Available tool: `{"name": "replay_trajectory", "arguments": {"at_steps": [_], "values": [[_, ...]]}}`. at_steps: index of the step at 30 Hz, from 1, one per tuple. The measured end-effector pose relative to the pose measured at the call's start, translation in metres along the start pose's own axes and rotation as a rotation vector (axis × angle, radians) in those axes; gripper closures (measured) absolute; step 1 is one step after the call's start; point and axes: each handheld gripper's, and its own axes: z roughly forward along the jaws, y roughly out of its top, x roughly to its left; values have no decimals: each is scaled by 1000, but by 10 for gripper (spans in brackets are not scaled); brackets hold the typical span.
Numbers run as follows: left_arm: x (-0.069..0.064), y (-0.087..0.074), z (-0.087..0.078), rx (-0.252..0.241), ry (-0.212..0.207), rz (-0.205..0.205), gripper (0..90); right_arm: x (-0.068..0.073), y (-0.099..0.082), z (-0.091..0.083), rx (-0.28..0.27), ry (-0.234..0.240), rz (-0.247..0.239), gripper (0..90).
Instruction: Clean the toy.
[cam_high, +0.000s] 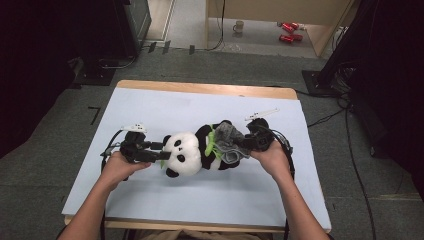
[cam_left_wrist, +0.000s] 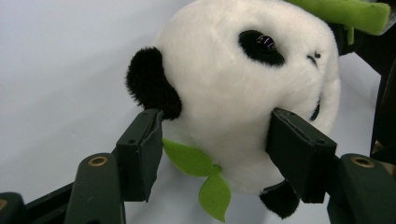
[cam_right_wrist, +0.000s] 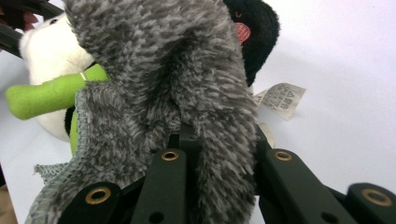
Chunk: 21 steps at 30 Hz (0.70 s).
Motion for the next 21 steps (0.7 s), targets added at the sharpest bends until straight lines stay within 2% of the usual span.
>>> {"name": "replay_trajectory", "arguments": {"at_steps": [3,7,9,11,12,13,14,15,16,17,18,19,21], "values": [[2,-2,0,4,-6,-3,358,1,-1,-1,8,2,-8,773],[5,-2,5,12,-12,-34,245,2,-5,-4,18,-2,-14,774],[10,-2,12,43,-33,-84,160,2,-5,-2,26,1,-16,774],[12,-3,14,40,-45,-98,138,2,-6,-2,28,4,-22,774],[13,-2,17,43,-80,-106,138,2,-6,-2,29,6,-19,774],[13,-2,17,43,-80,-106,138,2,-7,-1,30,5,-19,774],[13,-2,22,54,-115,-111,139,2,-7,-1,32,6,-21,774],[13,-2,22,54,-115,-111,140,2,-7,-1,32,7,-22,774],[12,-2,26,73,-148,-110,144,3,-7,-1,33,7,-24,774],[12,-3,26,74,-162,-104,175,4,-7,0,34,6,-30,774],[12,-3,26,74,-162,-104,243,5,-7,0,34,6,-32,774],[12,-3,25,62,-180,-95,243,5,-7,0,34,6,-32,774],[11,-2,23,63,-179,-85,325,6,-7,-1,34,3,-39,774]]}}
